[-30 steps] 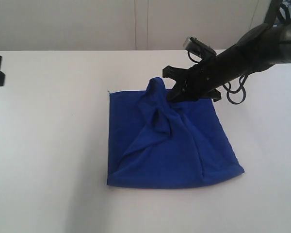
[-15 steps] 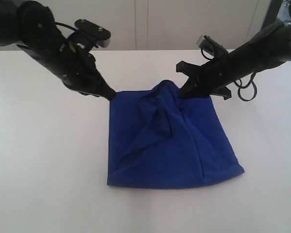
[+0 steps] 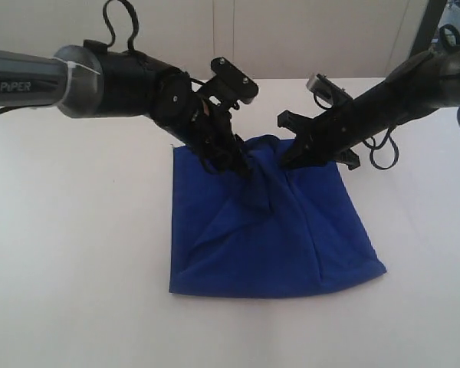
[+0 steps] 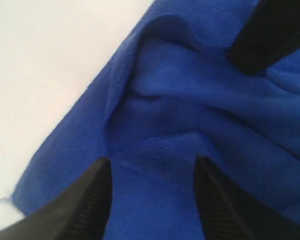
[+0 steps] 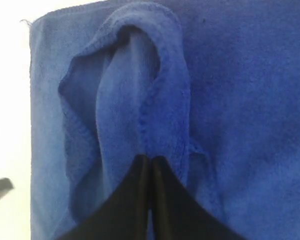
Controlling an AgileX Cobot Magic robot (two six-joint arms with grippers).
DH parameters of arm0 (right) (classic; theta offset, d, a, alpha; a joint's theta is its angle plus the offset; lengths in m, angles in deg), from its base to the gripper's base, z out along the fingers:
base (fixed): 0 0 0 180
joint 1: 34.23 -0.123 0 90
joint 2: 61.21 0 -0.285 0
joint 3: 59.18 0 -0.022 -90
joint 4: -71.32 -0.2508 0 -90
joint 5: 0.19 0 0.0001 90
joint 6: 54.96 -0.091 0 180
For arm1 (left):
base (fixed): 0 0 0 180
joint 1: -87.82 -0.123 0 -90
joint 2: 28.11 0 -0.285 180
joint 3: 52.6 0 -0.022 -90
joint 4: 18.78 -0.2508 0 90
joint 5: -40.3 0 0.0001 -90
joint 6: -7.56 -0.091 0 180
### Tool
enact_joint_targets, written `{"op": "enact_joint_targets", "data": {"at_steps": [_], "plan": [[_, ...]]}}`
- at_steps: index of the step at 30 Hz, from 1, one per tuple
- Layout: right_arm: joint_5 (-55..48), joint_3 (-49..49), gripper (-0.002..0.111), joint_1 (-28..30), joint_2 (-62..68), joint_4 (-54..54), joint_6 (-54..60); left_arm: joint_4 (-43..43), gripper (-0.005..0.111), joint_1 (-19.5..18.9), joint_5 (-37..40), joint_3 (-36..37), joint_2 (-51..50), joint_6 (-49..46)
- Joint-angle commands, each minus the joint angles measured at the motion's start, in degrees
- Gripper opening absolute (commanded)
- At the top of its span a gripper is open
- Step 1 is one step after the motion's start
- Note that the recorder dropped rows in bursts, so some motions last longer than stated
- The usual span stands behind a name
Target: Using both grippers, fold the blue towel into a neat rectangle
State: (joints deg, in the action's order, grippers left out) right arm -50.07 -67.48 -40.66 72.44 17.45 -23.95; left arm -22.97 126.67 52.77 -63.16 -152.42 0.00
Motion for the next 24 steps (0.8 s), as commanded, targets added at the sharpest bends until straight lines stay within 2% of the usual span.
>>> {"op": "enact_joint_targets", "data": {"at_steps": [1, 6, 10, 16, 20, 24], "plan": [[0.6, -0.4, 0.0, 0.3, 0.0, -0.1, 0.8, -0.1, 0.056, 2.1, -1.3, -0.4, -1.4, -0.3], [0.9, -0.4, 0.0, 0.3, 0.0, -0.1, 1.3, -0.6, 0.056, 2.7, -4.2, -0.4, -3.4, -3.2], [1.0, -0.4, 0.0, 0.3, 0.0, -0.1, 1.3, -0.6, 0.069, 3.0, -7.3, -0.4, -4.7, -4.1], [1.1, -0.4, 0.0, 0.3, 0.0, -0.1, 1.3, -1.4, 0.07, 2.9, -7.1, -0.4, -6.4, -10.8], [1.1, -0.4, 0.0, 0.3, 0.0, -0.1, 1.3, -4.0, 0.051, 1.6, -7.3, -0.4, -6.1, -12.4], [1.3, -0.4, 0.0, 0.3, 0.0, -0.1, 1.3, -4.0, 0.043, 0.1, -6.5, -0.4, -6.1, -12.2]]}}
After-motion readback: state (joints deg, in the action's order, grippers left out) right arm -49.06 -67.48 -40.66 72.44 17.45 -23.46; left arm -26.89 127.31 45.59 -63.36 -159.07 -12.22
